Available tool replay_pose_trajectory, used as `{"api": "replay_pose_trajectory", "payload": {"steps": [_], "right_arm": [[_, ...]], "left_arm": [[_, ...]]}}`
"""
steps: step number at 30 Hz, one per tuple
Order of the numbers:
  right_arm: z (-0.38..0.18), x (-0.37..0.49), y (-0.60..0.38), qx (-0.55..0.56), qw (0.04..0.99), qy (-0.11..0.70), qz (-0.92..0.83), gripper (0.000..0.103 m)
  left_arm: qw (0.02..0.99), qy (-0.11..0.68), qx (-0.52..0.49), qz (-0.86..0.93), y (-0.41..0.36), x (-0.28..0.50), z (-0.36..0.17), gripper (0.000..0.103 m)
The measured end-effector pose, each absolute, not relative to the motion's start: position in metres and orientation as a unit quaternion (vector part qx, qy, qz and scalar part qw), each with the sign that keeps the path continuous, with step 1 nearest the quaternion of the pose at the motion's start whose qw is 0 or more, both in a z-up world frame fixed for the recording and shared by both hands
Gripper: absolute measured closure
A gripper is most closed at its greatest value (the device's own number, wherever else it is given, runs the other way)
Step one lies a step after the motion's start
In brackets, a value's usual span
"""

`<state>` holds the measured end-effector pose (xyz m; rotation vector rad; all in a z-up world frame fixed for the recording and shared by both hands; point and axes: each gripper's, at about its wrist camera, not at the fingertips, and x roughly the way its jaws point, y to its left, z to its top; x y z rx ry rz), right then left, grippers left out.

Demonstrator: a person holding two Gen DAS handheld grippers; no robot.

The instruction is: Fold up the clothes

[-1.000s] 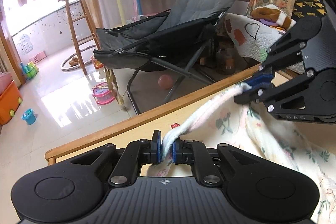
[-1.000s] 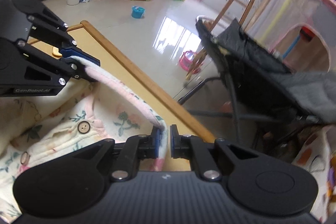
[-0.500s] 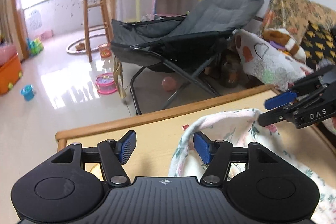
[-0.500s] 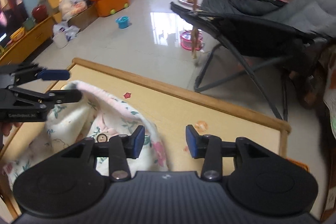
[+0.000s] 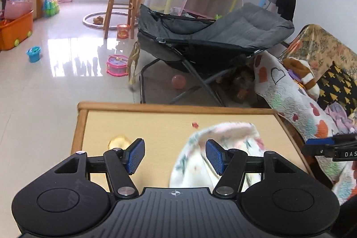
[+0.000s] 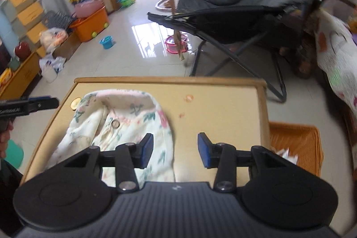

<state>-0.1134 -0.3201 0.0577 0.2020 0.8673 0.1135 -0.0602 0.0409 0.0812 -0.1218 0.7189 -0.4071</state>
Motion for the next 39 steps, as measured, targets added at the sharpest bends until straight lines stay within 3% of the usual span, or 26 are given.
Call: {"api": "replay_pose_trajectory", "payload": {"steps": [14, 28, 32, 39], "right_arm": [[0.036, -0.212, -0.305, 0.139, 0.907, 0.396, -0.014, 0.068], [0.024, -0.226, -0.286, 0.085, 0.904, 0.416, -0.046, 0.069], [0.020, -0.227, -0.286, 0.089, 0.900, 0.424, -0.049, 0.069], [0.015, -0.226, -0.288, 0.094, 0.894, 0.436, -0.052, 0.069]], "left_arm": [[0.914, 0.365, -0.056, -0.167, 0.045, -0.177, 0.044, 0.043], [0.902, 0.398, -0.062, -0.152, 0.039, -0.188, 0.022, 0.046], [0.895, 0.417, -0.065, -0.146, 0.040, -0.184, 0.014, 0.065], [0.891, 0.419, -0.080, -0.159, 0.037, -0.183, 0.009, 0.077]]}}
